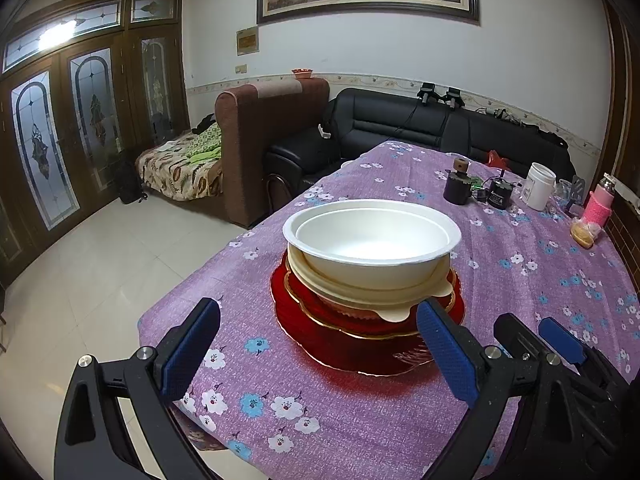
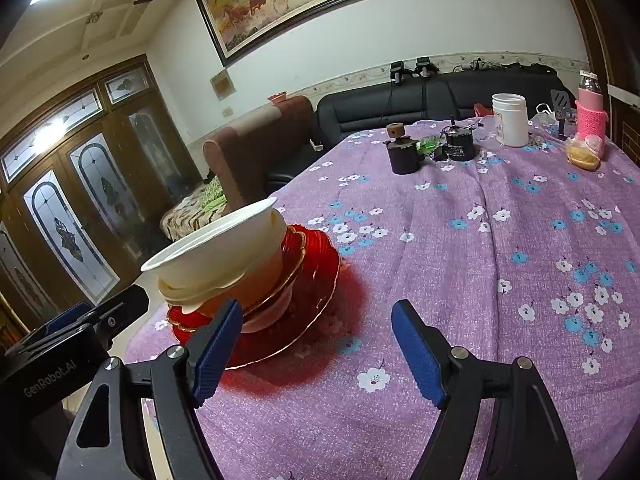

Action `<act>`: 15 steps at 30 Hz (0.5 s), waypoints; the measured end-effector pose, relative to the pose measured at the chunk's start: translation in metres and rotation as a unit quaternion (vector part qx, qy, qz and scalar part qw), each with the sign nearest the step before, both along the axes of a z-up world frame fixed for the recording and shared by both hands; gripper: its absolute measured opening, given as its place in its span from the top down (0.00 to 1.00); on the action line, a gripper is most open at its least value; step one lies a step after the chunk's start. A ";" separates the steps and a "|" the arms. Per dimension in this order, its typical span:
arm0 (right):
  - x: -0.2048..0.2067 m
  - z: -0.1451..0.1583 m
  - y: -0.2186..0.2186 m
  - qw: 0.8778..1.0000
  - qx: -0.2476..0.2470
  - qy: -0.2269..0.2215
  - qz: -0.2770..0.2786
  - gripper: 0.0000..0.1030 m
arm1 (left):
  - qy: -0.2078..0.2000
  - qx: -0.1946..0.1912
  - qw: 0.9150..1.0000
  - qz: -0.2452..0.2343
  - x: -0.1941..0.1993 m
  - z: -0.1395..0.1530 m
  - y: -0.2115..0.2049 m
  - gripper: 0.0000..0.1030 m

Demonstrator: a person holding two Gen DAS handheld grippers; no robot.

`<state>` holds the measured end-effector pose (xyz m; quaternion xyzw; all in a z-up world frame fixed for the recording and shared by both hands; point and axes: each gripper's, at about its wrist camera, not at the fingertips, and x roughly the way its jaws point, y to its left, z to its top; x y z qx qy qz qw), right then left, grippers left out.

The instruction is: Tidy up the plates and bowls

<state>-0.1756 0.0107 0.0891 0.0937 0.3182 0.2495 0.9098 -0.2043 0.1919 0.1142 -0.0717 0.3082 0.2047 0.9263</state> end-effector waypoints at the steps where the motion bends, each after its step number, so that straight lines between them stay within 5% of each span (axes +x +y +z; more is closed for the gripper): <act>1: 0.001 0.000 0.000 1.000 0.000 0.000 -0.001 0.21 | 0.001 -0.001 1.000 0.000 0.000 -0.001 0.000 0.04; 15: -0.003 -0.005 0.009 0.999 -0.044 -0.014 -0.005 0.21 | 0.013 -0.022 1.000 0.000 0.000 -0.012 0.008 0.04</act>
